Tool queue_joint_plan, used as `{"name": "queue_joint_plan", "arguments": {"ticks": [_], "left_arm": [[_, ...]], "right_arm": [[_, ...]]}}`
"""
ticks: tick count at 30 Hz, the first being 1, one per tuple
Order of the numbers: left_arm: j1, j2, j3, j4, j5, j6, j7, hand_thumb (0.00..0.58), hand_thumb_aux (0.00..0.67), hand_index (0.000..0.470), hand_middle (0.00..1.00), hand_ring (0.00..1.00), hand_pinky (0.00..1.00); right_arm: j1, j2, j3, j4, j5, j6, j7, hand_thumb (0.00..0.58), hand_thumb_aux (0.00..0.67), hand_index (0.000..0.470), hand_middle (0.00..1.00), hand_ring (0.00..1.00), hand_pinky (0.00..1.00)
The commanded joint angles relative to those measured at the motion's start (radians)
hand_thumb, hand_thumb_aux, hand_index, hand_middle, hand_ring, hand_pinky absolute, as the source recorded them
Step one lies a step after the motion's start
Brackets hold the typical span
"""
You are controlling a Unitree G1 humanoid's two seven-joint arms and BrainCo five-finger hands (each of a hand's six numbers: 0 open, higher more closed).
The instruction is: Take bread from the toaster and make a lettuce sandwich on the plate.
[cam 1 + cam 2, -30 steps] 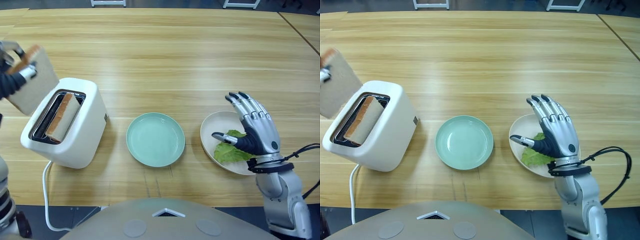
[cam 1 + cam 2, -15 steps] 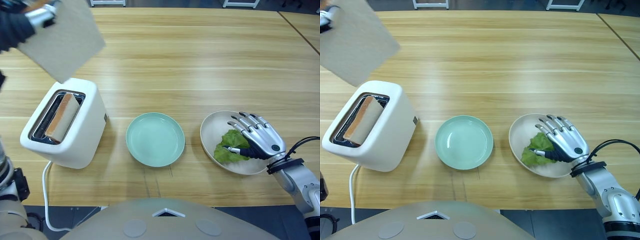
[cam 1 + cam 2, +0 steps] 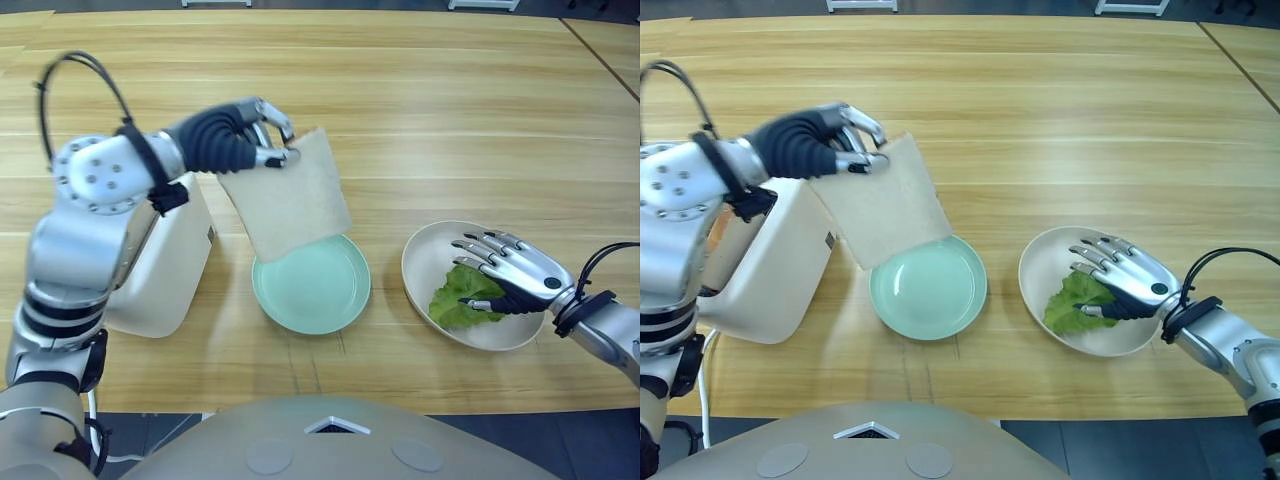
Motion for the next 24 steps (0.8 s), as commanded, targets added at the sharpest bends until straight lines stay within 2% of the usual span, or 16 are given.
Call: {"name": "queue_joint_plan", "arguments": {"ticks": [1, 4, 5, 6, 13, 16, 18, 20, 21, 22, 24], "left_arm": [[-0.036, -0.029, -0.167, 0.136, 0.041, -0.016, -0.033, 0.58, 0.67, 0.47, 1.0, 1.0, 1.0], [-0.058, -0.054, -0.291, 0.257, 0.099, -0.059, -0.04, 0.58, 0.67, 0.47, 1.0, 1.0, 1.0], [-0.06, -0.065, -0.32, 0.289, 0.112, -0.071, -0.04, 0.58, 0.67, 0.47, 1.0, 1.0, 1.0], [-0.059, -0.074, -0.348, 0.319, 0.126, -0.085, -0.042, 0.58, 0.67, 0.47, 1.0, 1.0, 1.0], [-0.055, -0.12, -0.484, 0.494, 0.21, -0.172, -0.026, 0.58, 0.67, 0.47, 1.0, 1.0, 1.0], [-0.053, -0.15, -0.514, 0.554, 0.229, -0.199, -0.01, 0.58, 0.67, 0.47, 1.0, 1.0, 1.0], [-0.054, -0.167, -0.527, 0.594, 0.242, -0.221, 0.004, 0.58, 0.67, 0.47, 1.0, 1.0, 1.0], [-0.053, -0.175, -0.546, 0.623, 0.26, -0.244, 0.018, 0.58, 0.67, 0.47, 1.0, 1.0, 1.0], [-0.053, -0.176, -0.556, 0.632, 0.27, -0.259, 0.02, 0.58, 0.67, 0.47, 1.0, 1.0, 1.0], [-0.053, -0.175, -0.564, 0.635, 0.281, -0.275, 0.025, 0.58, 0.67, 0.47, 1.0, 1.0, 1.0], [-0.057, -0.171, -0.579, 0.635, 0.306, -0.311, 0.036, 0.58, 0.67, 0.47, 1.0, 1.0, 1.0]], "right_arm": [[-0.065, -0.046, 0.07, 0.031, -0.011, -0.046, 0.029, 0.291, 0.197, 0.138, 0.0, 0.0, 0.0], [-0.054, -0.072, 0.083, 0.026, -0.007, -0.055, 0.028, 0.343, 0.242, 0.17, 0.0, 0.0, 0.0], [-0.045, -0.084, 0.078, 0.019, 0.0, -0.058, 0.027, 0.408, 0.305, 0.214, 0.0, 0.0, 0.0], [-0.037, -0.098, 0.067, 0.01, 0.013, -0.063, 0.029, 0.436, 0.336, 0.236, 0.0, 0.0, 0.0], [0.0, -0.198, 0.034, -0.019, 0.046, -0.097, 0.05, 0.458, 0.363, 0.254, 0.0, 0.0, 0.0], [0.026, -0.215, 0.019, -0.025, 0.053, -0.098, 0.041, 0.462, 0.368, 0.258, 0.0, 0.0, 0.0], [0.046, -0.22, 0.012, -0.021, 0.055, -0.094, 0.032, 0.438, 0.339, 0.238, 0.0, 0.0, 0.0], [0.053, -0.219, 0.021, -0.009, 0.039, -0.088, 0.019, 0.438, 0.339, 0.238, 0.0, 0.0, 0.0], [0.051, -0.217, 0.027, -0.001, 0.03, -0.084, 0.009, 0.41, 0.307, 0.216, 0.0, 0.0, 0.0], [0.046, -0.214, 0.034, 0.013, 0.02, -0.078, 0.0, 0.355, 0.252, 0.177, 0.0, 0.0, 0.0], [0.037, -0.214, 0.04, 0.037, 0.006, -0.068, -0.024, 0.334, 0.234, 0.164, 0.0, 0.0, 0.0]]}}
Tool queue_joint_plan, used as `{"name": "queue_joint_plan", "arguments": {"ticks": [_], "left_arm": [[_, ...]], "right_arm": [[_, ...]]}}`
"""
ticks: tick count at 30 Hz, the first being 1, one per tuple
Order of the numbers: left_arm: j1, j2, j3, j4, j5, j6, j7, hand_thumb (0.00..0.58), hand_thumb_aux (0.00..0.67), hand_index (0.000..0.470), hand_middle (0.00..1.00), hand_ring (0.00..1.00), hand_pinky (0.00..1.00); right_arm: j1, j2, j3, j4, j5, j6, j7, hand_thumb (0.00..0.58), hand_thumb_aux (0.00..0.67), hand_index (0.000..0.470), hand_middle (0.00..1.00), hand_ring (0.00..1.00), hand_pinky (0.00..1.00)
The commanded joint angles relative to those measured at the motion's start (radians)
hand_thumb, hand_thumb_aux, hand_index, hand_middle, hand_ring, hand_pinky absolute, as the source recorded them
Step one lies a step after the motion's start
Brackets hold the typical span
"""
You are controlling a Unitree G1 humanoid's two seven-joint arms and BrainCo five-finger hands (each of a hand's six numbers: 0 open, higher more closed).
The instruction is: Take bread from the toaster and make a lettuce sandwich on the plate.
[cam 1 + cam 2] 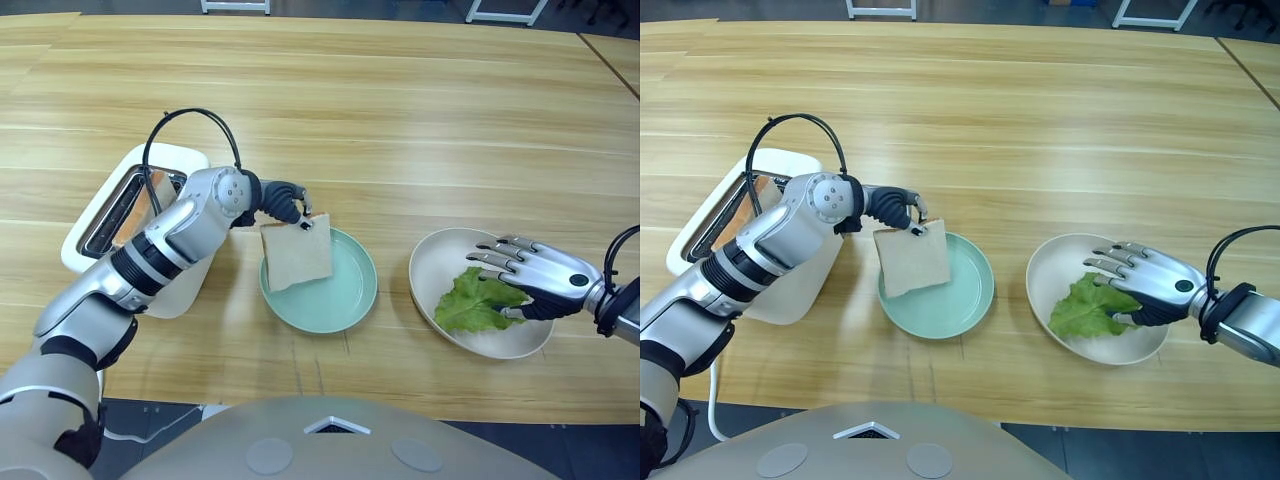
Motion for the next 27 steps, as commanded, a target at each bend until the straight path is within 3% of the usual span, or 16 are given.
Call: {"name": "queue_joint_plan", "arguments": {"ticks": [1, 2, 3, 4, 6, 9, 10, 13, 14, 16, 19, 25, 27], "left_arm": [[0.13, -0.068, -0.073, 0.059, 0.049, -0.069, 0.02, 0.58, 0.67, 0.47, 0.05, 0.05, 0.05], [0.132, -0.066, -0.074, 0.052, 0.052, -0.075, 0.019, 0.58, 0.67, 0.47, 0.0, 0.0, 0.0], [0.132, -0.062, -0.077, 0.044, 0.055, -0.087, 0.013, 0.58, 0.67, 0.47, 0.0, 0.0, 0.0], [0.133, -0.058, -0.079, 0.037, 0.056, -0.094, 0.008, 0.58, 0.67, 0.47, 0.0, 0.0, 0.0], [0.135, -0.046, -0.087, 0.026, 0.067, -0.118, 0.0, 0.58, 0.652, 0.457, 0.0, 0.0, 0.0], [0.135, -0.038, -0.099, 0.019, 0.085, -0.157, -0.001, 0.536, 0.486, 0.341, 0.0, 0.0, 0.0], [0.135, -0.039, -0.1, 0.02, 0.087, -0.169, -0.001, 0.506, 0.431, 0.302, 0.0, 0.0, 0.0], [0.14, -0.04, -0.104, 0.015, 0.085, -0.208, -0.012, 0.357, 0.255, 0.179, 0.0, 0.0, 0.0], [0.142, -0.04, -0.106, 0.014, 0.087, -0.214, -0.015, 0.183, 0.116, 0.081, 0.0, 0.0, 0.0], [0.145, -0.042, -0.109, 0.016, 0.09, -0.222, -0.017, 0.104, 0.063, 0.044, 0.0, 0.0, 0.0], [0.146, -0.043, -0.11, 0.016, 0.095, -0.229, -0.017, 0.0, 0.0, 0.0, 0.0, 0.0, 0.0], [0.134, -0.048, -0.024, -0.027, 0.091, -0.205, 0.049, 0.0, 0.0, 0.0, 0.0, 0.0, 0.0], [0.139, -0.037, 0.015, -0.067, 0.101, -0.196, 0.077, 0.0, 0.0, 0.0, 0.0, 0.0, 0.0]], "right_arm": [[-0.017, -0.013, 0.017, 0.049, -0.034, 0.02, -0.044, 0.319, 0.221, 0.155, 0.0, 0.0, 0.0], [-0.019, -0.017, 0.018, 0.058, -0.037, 0.022, -0.053, 0.301, 0.205, 0.144, 0.0, 0.0, 0.0], [-0.018, -0.021, 0.019, 0.067, -0.039, 0.024, -0.061, 0.244, 0.16, 0.112, 0.0, 0.0, 0.0], [-0.02, -0.024, 0.022, 0.076, -0.043, 0.026, -0.069, 0.244, 0.16, 0.112, 0.0, 0.0, 0.0], [-0.042, -0.022, 0.041, 0.1, -0.062, 0.029, -0.089, 0.281, 0.189, 0.133, 0.0, 0.0, 0.0], [-0.09, -0.016, 0.087, 0.163, -0.11, 0.036, -0.138, 0.374, 0.271, 0.19, 0.0, 0.0, 0.0], [-0.107, -0.012, 0.106, 0.186, -0.13, 0.042, -0.156, 0.427, 0.326, 0.229, 0.0, 0.0, 0.0], [-0.155, 0.012, 0.171, 0.251, -0.183, 0.06, -0.213, 0.458, 0.363, 0.254, 0.0, 0.0, 0.0], [-0.164, 0.021, 0.192, 0.264, -0.194, 0.066, -0.227, 0.468, 0.376, 0.264, 0.0, 0.0, 0.0], [-0.161, 0.037, 0.224, 0.267, -0.209, 0.085, -0.248, 0.476, 0.386, 0.271, 0.0, 0.0, 0.0], [-0.173, 0.05, 0.263, 0.275, -0.215, 0.095, -0.268, 0.521, 0.457, 0.321, 0.0, 0.0, 0.0], [-0.222, 0.06, 0.317, 0.301, -0.209, 0.094, -0.292, 0.549, 0.515, 0.361, 0.0, 0.0, 0.0], [-0.226, 0.055, 0.32, 0.298, -0.199, 0.096, -0.3, 0.575, 0.607, 0.426, 0.0, 0.0, 0.0]]}}
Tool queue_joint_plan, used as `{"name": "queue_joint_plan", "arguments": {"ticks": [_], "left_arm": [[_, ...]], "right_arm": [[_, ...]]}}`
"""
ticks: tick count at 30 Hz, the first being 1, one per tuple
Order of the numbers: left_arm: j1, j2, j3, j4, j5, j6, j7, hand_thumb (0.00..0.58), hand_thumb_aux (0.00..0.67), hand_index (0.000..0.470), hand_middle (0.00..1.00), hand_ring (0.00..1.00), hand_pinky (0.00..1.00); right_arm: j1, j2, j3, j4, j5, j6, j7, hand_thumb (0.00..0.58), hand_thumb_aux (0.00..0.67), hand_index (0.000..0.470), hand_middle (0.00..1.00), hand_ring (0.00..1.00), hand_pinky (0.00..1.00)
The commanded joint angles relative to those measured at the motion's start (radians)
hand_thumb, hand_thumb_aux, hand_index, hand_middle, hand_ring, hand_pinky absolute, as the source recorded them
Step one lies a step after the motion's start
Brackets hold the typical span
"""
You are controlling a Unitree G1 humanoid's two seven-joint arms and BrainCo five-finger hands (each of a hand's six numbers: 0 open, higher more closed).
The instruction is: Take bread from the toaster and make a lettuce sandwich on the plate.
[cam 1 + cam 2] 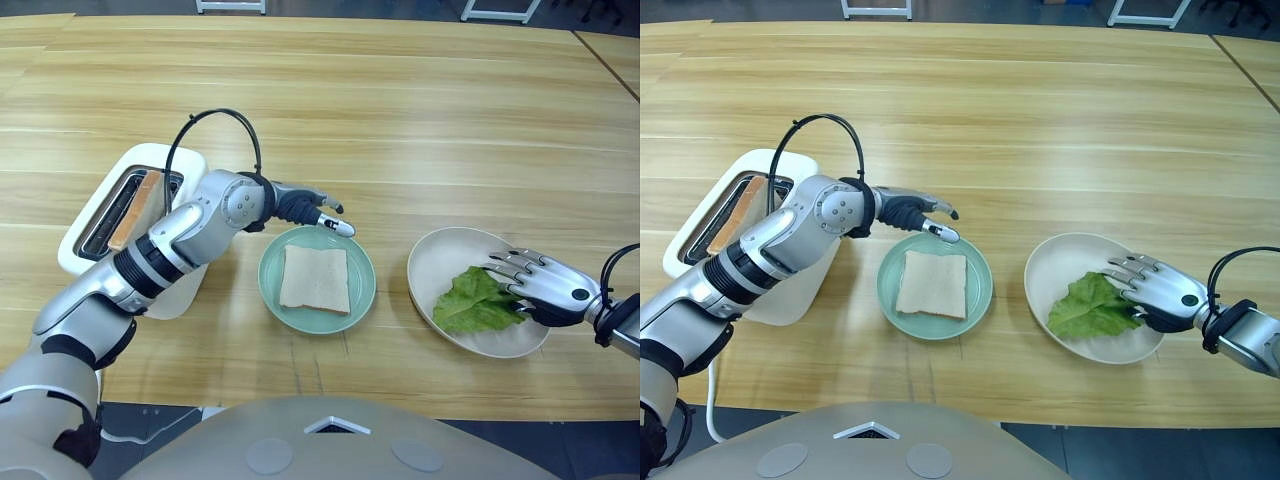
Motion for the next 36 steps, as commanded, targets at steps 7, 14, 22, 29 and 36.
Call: {"name": "queue_joint_plan", "arguments": {"ticks": [7, 14, 22, 29, 36], "left_arm": [[0.18, 0.028, 0.217, -0.284, 0.101, 0.163, 0.133, 0.0, 0.0, 0.0, 0.0, 0.0, 0.0], [0.303, 0.276, 0.499, -0.656, 0.357, 0.272, 0.06, 0.0, 0.0, 0.0, 0.0, 0.0, 0.0], [0.7, 0.424, 0.932, -0.802, 0.567, 0.251, 0.019, 0.0, 0.0, 0.0, 0.0, 0.0, 0.0], [0.992, 0.366, 1.104, -0.755, 0.598, 0.146, 0.027, 0.0, 0.0, 0.0, 0.0, 0.0, 0.0], [1.065, 0.337, 1.09, -0.709, 0.62, 0.08, 0.008, 0.0, 0.0, 0.0, 0.0, 0.0, 0.0]], "right_arm": [[-0.024, -0.029, -0.017, -0.028, 0.102, -0.024, -0.002, 0.58, 0.67, 0.47, 0.0, 0.0, 0.0], [0.034, -0.081, -0.144, -0.212, 0.285, -0.044, 0.109, 0.58, 0.67, 0.47, 0.0, 0.0, 0.0], [0.175, -0.054, -0.424, -0.594, 0.525, 0.033, 0.396, 0.58, 0.67, 0.47, 0.0, 0.0, 0.0], [0.127, 0.124, -0.431, -0.835, 0.623, 0.142, 0.602, 0.58, 0.67, 0.47, 0.0, 0.0, 0.0], [0.015, 0.334, -0.292, -0.897, 0.599, 0.187, 0.699, 0.58, 0.67, 0.47, 0.0, 0.0, 0.0]]}}
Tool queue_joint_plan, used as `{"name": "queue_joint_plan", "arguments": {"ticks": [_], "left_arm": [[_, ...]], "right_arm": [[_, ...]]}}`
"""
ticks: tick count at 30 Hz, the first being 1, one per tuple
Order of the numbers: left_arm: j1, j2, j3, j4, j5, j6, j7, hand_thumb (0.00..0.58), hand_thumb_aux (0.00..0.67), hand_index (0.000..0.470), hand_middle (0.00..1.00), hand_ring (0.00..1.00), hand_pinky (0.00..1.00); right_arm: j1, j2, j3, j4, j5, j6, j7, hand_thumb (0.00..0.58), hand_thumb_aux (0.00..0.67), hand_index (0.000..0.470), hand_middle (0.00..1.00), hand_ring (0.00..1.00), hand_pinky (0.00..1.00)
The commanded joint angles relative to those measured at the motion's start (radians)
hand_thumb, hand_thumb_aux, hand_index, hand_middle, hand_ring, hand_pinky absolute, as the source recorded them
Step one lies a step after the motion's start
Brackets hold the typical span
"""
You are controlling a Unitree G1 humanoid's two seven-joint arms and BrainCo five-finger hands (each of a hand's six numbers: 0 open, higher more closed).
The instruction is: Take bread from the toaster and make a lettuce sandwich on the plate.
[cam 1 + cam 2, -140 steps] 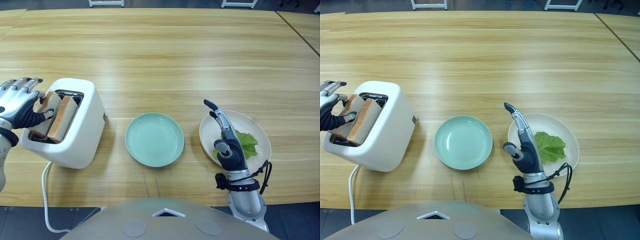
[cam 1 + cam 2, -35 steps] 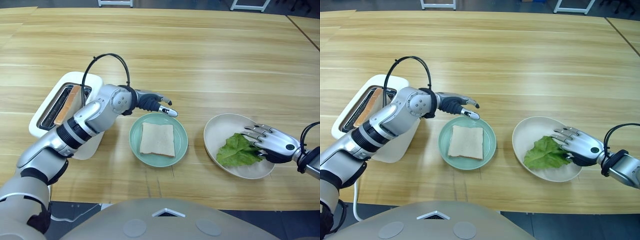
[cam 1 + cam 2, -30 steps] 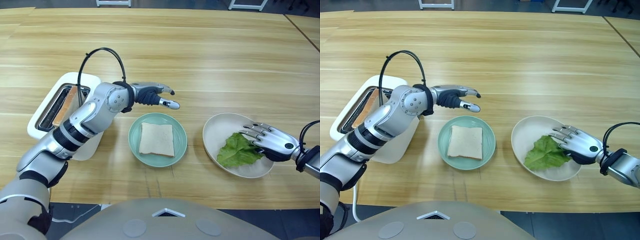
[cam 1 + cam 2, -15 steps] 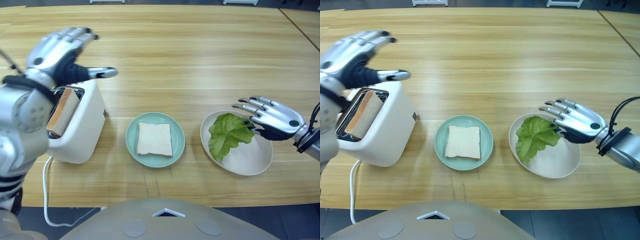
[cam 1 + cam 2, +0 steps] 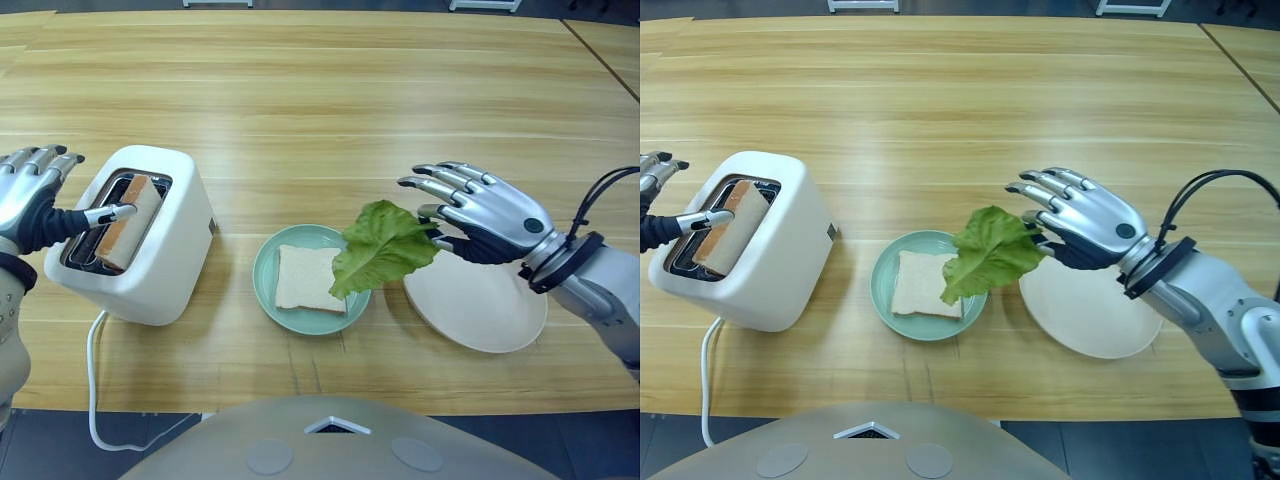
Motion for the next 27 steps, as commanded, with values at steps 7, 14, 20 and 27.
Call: {"name": "queue_joint_plan", "arguments": {"ticks": [7, 14, 20, 27], "left_arm": [[-0.019, -0.039, -0.105, 0.036, 0.026, -0.064, -0.062, 0.489, 0.405, 0.284, 0.0, 0.0, 0.0], [-0.078, -0.081, -0.159, 0.022, 0.031, -0.062, -0.095, 0.58, 0.67, 0.47, 0.69, 0.69, 0.69], [-0.132, -0.118, -0.157, 0.018, 0.041, -0.051, -0.083, 0.58, 0.67, 0.47, 1.0, 1.0, 1.0], [-0.197, -0.146, -0.174, 0.009, 0.052, -0.046, -0.098, 0.58, 0.67, 0.47, 1.0, 1.0, 1.0]], "right_arm": [[-0.186, 0.307, 0.284, 0.145, -0.161, 0.012, 0.051, 0.58, 0.67, 0.47, 0.0, 0.0, 0.0], [-0.238, 0.366, 0.346, 0.322, -0.237, -0.017, -0.017, 0.58, 0.67, 0.47, 0.0, 0.0, 0.0], [-0.32, 0.43, 0.401, 0.397, -0.325, -0.027, -0.104, 0.58, 0.67, 0.47, 0.0, 0.0, 0.0], [-0.368, 0.441, 0.431, 0.409, -0.386, -0.042, -0.168, 0.58, 0.67, 0.47, 0.0, 0.0, 0.0]]}}
